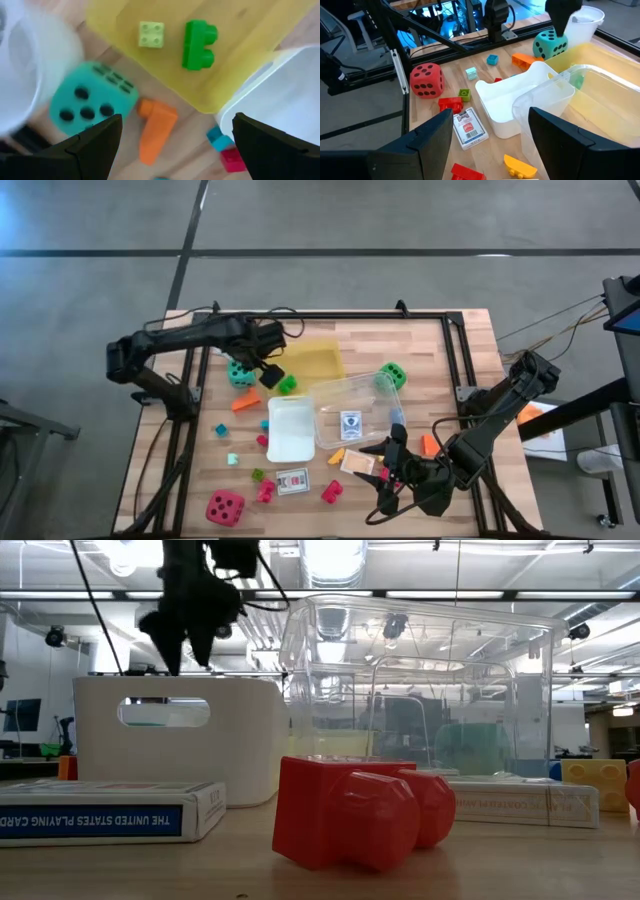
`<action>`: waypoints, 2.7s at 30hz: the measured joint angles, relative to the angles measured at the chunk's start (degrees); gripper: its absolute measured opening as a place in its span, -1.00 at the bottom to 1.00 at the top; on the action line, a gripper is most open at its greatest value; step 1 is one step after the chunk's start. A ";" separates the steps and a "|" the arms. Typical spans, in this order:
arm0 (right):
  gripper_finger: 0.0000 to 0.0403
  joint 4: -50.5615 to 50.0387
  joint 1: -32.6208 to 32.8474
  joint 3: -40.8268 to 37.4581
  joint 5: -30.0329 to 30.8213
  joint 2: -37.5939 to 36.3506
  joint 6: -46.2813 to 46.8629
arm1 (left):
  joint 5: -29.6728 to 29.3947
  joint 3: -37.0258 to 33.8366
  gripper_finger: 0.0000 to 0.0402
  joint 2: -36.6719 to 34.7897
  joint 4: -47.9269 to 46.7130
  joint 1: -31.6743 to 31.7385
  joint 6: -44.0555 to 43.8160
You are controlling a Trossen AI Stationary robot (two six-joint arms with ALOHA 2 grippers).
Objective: Pick & Place Toys
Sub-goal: Put the blue game piece into the yellow bin
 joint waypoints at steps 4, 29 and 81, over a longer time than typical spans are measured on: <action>0.27 -0.01 0.01 0.00 -0.02 0.00 -0.01 | -0.28 -2.15 0.82 -2.82 -3.84 -3.24 -4.97; 0.27 -0.02 0.02 0.00 0.00 0.00 0.00 | 6.44 -26.94 0.82 -5.74 2.44 -34.88 -37.79; 0.27 -0.02 0.01 0.00 -0.02 0.00 0.00 | 12.79 -42.40 -0.42 -5.78 22.27 -34.55 -24.91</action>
